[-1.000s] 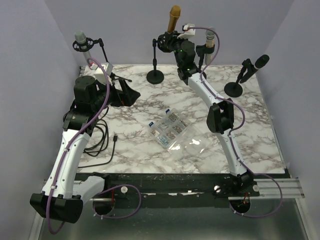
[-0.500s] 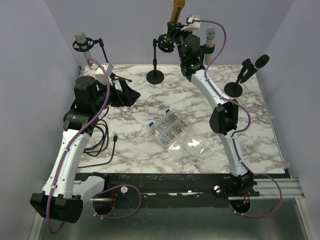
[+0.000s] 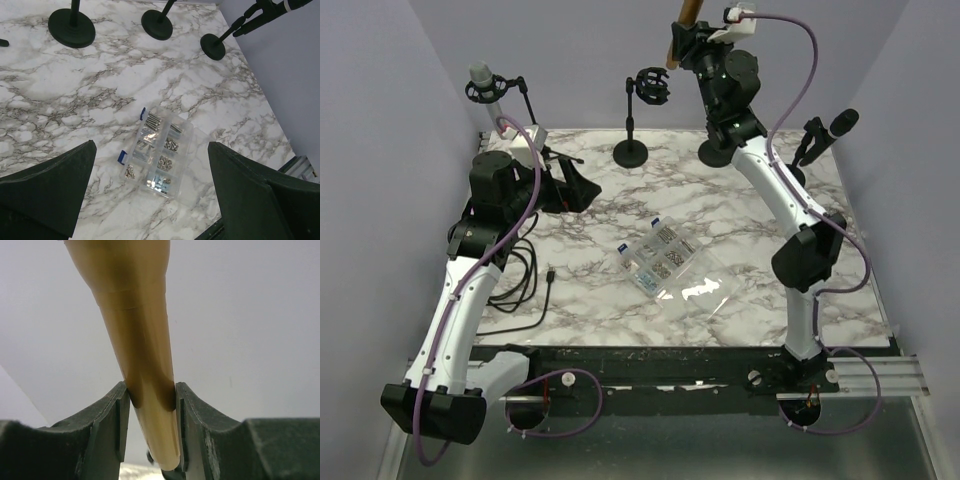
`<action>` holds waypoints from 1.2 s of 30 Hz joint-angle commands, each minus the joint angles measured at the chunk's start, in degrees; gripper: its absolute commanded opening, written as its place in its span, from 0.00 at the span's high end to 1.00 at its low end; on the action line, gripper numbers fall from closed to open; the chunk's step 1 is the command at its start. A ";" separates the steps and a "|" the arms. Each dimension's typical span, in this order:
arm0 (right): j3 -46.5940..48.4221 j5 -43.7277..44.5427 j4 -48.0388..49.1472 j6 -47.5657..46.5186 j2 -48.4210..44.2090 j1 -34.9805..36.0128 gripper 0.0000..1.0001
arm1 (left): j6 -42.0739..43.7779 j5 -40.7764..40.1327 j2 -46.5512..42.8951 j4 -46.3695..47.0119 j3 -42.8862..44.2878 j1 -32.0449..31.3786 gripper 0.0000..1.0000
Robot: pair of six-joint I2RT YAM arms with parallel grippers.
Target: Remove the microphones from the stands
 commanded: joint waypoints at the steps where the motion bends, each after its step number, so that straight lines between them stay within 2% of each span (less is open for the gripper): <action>1: -13.67 0.83 -3.52 -1.00 -10.44 0.54 0.99 | -0.33 1.93 0.45 1.69 -0.16 0.16 0.02; 5: -29.49 -0.91 -2.50 -4.47 -20.58 0.58 0.99 | -0.94 3.17 1.22 1.90 -0.20 0.16 0.02; 8: -35.80 -2.34 -8.18 -9.98 -26.57 0.51 0.99 | -1.72 4.74 1.50 2.37 -0.32 0.09 0.02; 19: -56.31 10.07 -27.30 -20.94 -41.62 0.54 0.99 | -4.93 10.37 2.57 4.84 -1.21 -1.83 0.02; 22: -57.83 11.43 -31.59 -21.75 -41.26 0.55 0.99 | -4.37 9.06 2.17 4.47 -1.19 -2.68 0.02; 27: -55.16 14.83 -40.87 -20.30 -36.55 0.55 0.99 | -3.43 7.21 2.21 3.63 -0.97 -3.49 0.02; 33: -51.24 11.89 -51.34 -17.41 -28.41 0.56 0.99 | -3.52 6.91 2.37 3.54 -1.16 -3.62 0.02; 36: -51.14 10.45 -53.50 -17.35 -25.44 0.55 0.99 | -3.52 6.94 2.61 3.25 -0.96 -3.62 0.02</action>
